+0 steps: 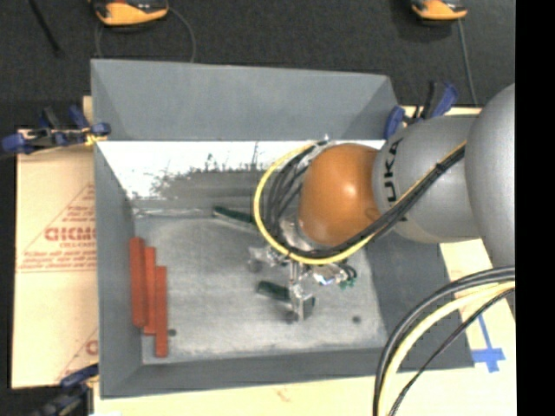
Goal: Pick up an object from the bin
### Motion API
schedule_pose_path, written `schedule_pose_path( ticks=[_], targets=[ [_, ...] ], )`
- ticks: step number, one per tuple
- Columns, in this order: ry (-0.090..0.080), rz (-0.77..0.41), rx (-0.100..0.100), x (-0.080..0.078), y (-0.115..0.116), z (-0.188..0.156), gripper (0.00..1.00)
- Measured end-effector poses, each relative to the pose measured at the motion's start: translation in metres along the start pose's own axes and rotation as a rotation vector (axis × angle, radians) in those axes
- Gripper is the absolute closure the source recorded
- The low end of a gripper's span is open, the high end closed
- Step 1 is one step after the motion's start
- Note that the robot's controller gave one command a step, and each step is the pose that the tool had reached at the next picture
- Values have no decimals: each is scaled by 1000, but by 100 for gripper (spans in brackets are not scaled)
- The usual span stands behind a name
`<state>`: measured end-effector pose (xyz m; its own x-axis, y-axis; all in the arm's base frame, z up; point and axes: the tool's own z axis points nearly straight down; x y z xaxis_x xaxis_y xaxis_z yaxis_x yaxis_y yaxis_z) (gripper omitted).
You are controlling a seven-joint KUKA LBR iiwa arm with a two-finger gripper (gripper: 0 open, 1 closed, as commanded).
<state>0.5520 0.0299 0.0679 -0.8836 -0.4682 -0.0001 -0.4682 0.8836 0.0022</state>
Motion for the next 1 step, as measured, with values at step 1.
schedule_pose_path(
  ticks=[1],
  targets=[
    [-5,0,2,-2,0,-3,100]
  ],
)
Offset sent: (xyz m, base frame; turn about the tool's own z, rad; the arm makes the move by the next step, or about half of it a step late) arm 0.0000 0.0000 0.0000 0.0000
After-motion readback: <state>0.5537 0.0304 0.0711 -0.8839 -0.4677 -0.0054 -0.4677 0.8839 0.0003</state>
